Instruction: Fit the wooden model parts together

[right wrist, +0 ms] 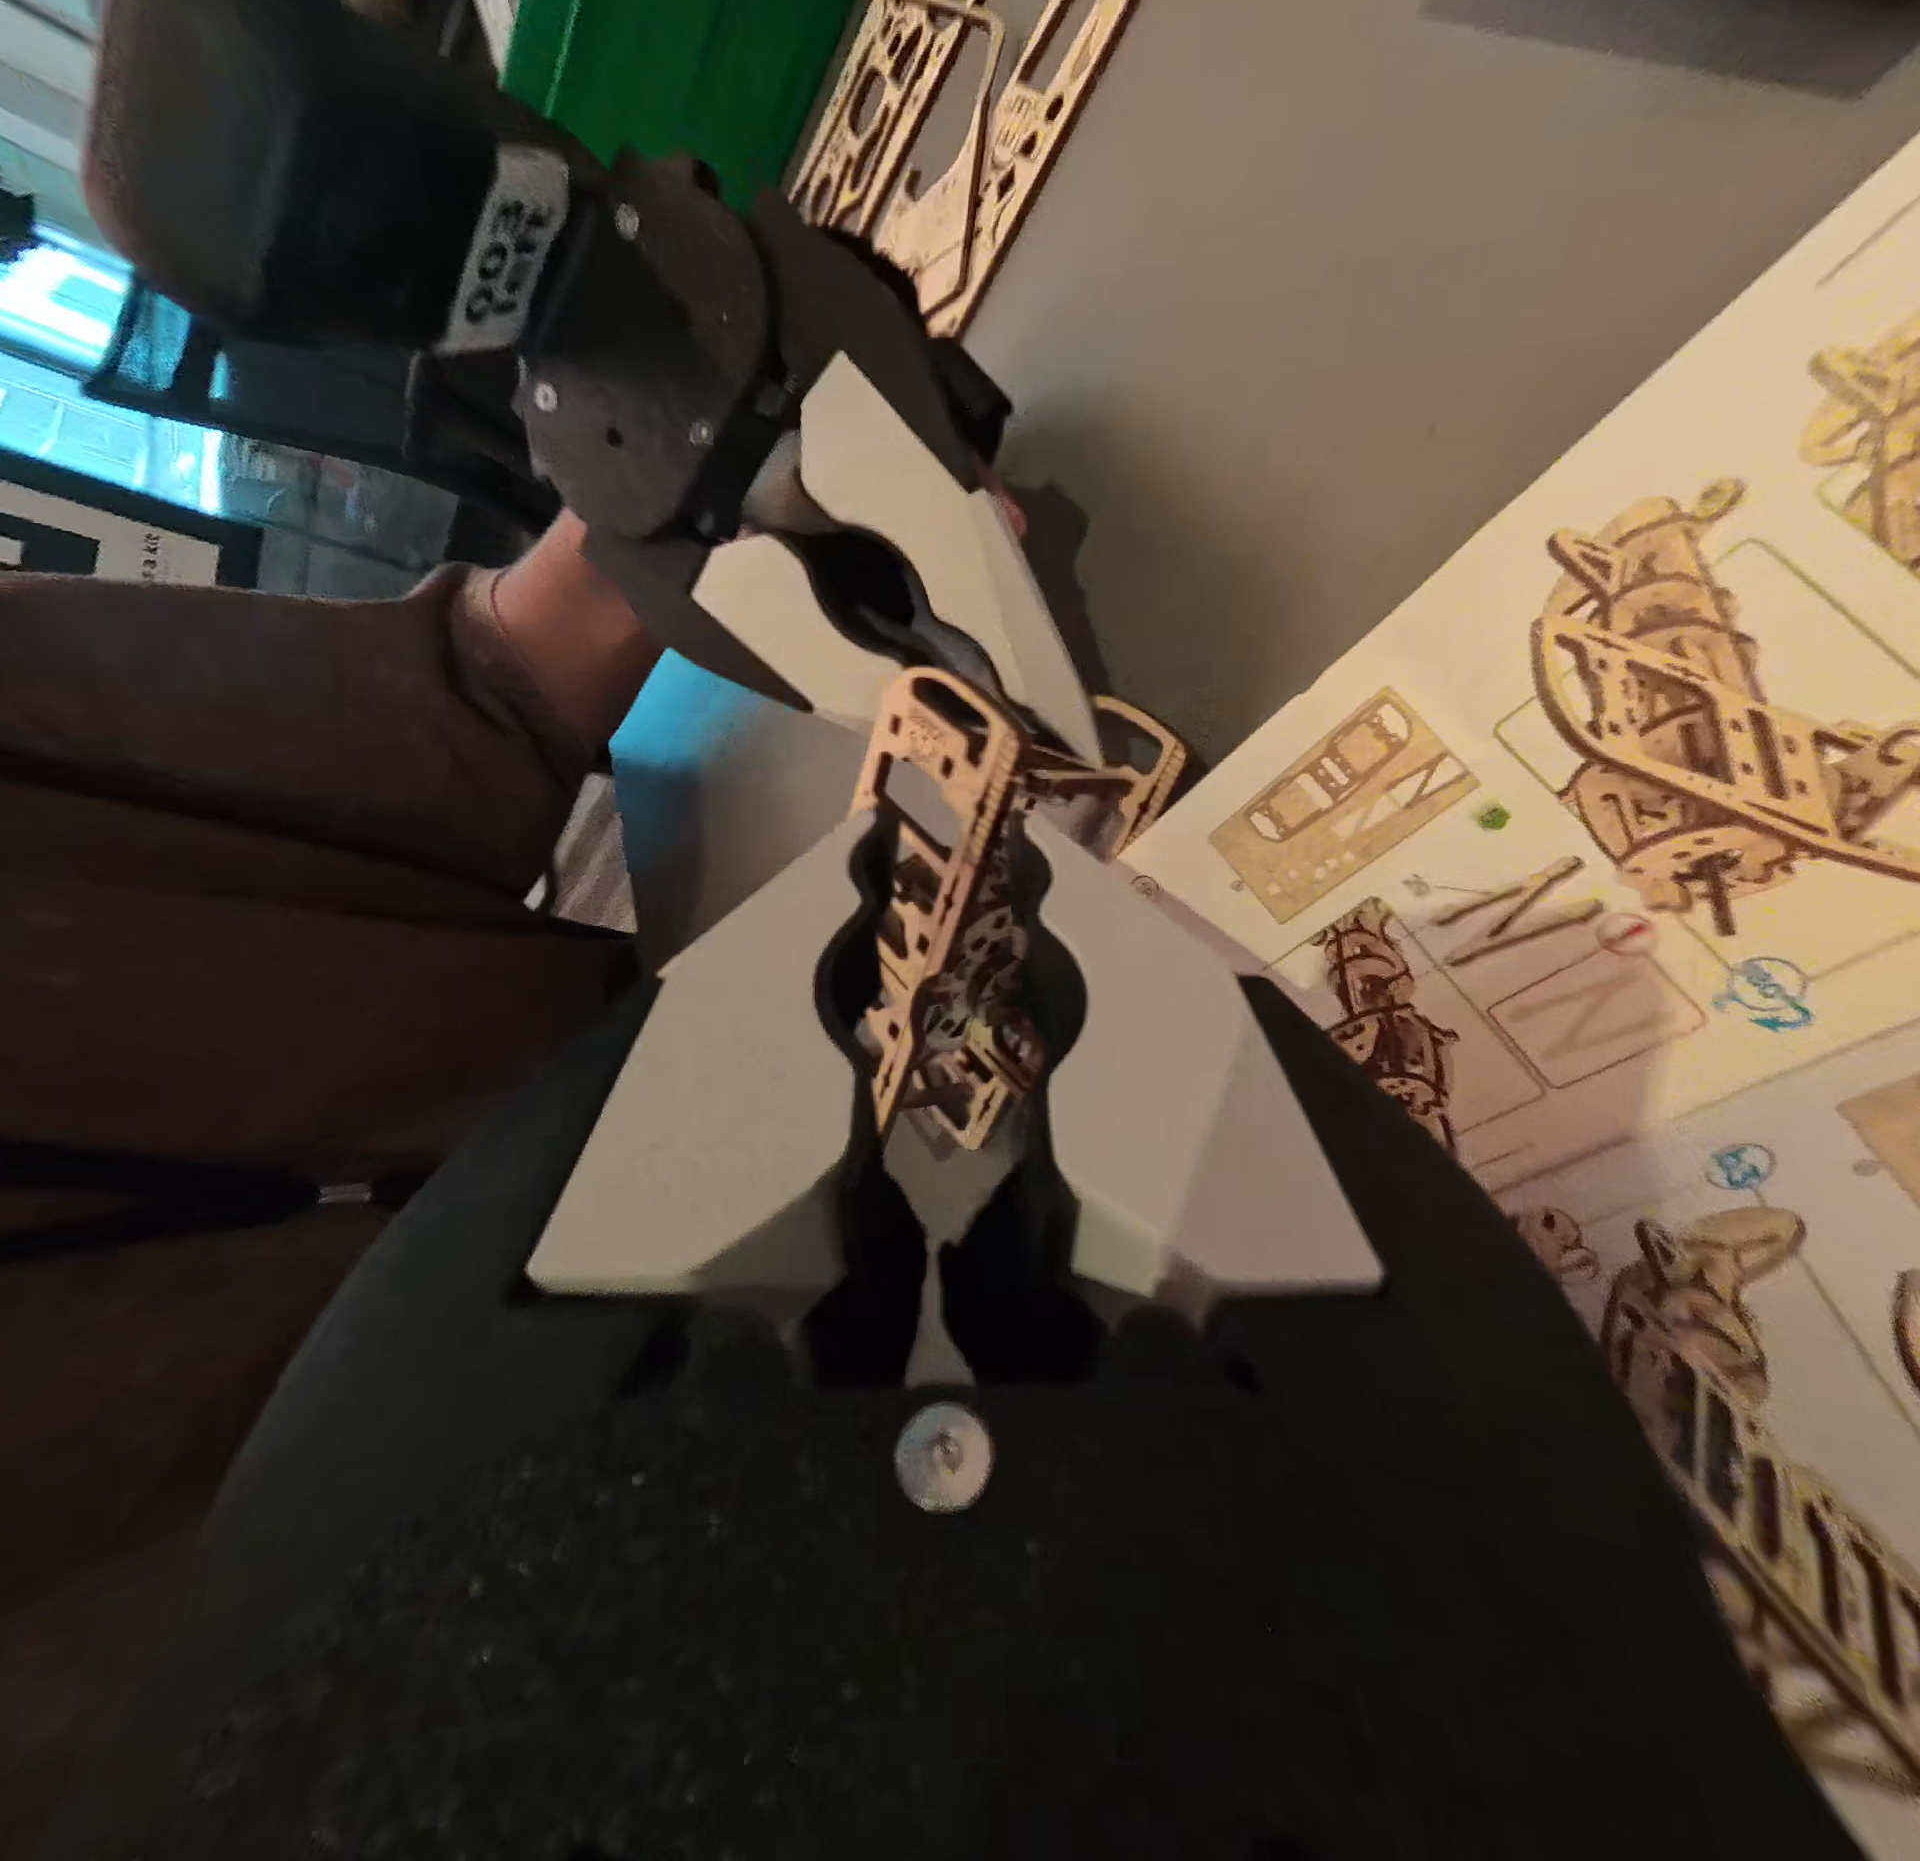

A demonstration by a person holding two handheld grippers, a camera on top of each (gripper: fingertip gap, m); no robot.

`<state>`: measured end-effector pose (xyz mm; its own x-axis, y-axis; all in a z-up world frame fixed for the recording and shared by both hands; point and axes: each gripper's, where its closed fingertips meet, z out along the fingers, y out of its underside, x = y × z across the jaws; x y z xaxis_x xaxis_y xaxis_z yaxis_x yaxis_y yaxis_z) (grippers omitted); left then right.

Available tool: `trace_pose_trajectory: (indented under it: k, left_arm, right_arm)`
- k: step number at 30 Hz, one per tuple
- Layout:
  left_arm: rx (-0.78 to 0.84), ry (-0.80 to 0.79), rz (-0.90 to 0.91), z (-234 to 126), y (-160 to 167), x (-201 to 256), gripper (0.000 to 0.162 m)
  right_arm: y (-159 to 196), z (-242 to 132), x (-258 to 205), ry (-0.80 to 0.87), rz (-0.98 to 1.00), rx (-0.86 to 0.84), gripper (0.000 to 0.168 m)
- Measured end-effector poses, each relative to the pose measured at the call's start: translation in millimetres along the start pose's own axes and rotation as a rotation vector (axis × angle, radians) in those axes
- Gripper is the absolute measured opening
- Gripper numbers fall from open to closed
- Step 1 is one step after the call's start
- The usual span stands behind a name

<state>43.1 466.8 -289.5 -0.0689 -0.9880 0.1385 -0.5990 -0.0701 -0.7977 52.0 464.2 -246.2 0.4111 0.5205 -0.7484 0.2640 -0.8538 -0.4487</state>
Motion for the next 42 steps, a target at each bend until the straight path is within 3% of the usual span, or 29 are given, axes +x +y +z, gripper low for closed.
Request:
trace_pose_trajectory:
  k: [5,9,13,20,24,27,31,35,37,39,42]
  left_arm:
    - [-0.033,-0.183,-0.028,-8,4,-10,0.0]
    - [-0.035,-0.256,-0.146,-20,13,1,0.0]
    - [-0.031,-0.322,-0.287,-31,23,20,0.002]
    - [0.036,-0.4,-0.468,-35,25,84,0.005]
    - [0.011,-0.373,-0.418,-19,26,124,0.009]
    - [-0.009,-0.35,-0.354,-17,25,141,0.022]
    - [-0.066,-0.394,-0.177,-39,39,129,0.048]
    - [-0.086,-0.217,-0.065,-25,33,122,0.068]
    - [-0.071,-0.137,-0.045,-11,26,128,0.067]
    - [-0.095,-0.149,-0.045,-2,29,126,0.044]
    - [-0.066,-0.155,-0.036,1,31,126,0.037]
  right_arm:
    - [-5,-36,-10,0.216,-0.14,0.156,0.036]
    - [29,-35,-32,0.364,-0.275,0.164,0.053]
    - [75,-27,-48,0.438,-0.345,0.183,0.054]
    - [119,-16,-64,0.476,-0.43,0.291,0.053]
    - [130,-23,-73,0.456,-0.414,0.376,0.053]
    - [131,-33,-84,0.418,-0.413,0.444,0.051]
    - [137,-34,-91,0.393,-0.392,0.455,0.049]
    - [142,-18,-94,0.35,-0.353,0.431,0.05]
    - [141,-11,-98,0.36,-0.375,0.412,0.05]
    - [136,-6,-100,0.416,-0.438,0.37,0.049]
    - [121,1,-99,0.497,-0.516,0.26,0.045]
